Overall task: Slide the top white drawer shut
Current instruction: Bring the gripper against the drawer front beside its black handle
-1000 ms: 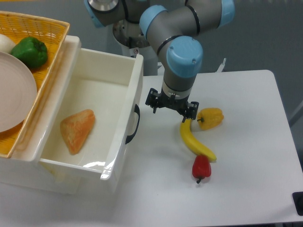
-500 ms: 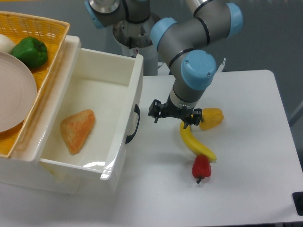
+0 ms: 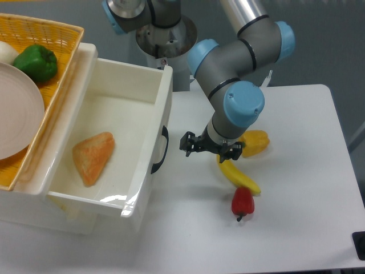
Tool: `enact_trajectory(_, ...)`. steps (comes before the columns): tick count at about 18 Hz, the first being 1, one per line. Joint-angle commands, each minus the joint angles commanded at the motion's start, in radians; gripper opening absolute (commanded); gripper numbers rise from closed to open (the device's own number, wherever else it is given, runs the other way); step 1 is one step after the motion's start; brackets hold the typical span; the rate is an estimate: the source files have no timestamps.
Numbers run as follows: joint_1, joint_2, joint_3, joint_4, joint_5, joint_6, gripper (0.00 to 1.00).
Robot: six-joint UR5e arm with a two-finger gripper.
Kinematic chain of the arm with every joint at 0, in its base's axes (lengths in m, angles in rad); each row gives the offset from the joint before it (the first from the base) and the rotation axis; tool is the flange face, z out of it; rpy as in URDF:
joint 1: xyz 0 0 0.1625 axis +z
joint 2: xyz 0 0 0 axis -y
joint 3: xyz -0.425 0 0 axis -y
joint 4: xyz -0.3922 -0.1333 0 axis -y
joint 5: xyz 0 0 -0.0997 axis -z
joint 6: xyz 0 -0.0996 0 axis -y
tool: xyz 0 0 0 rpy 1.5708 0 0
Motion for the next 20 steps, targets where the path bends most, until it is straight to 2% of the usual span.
enact_trajectory(2,-0.011,-0.008,0.002,0.029,-0.005,-0.003,1.0)
enact_trajectory(5,-0.015,-0.02,0.003,0.04,-0.021,-0.002,1.0)
enact_trajectory(20,-0.048,-0.043,0.003,0.043,-0.058,0.005,1.0)
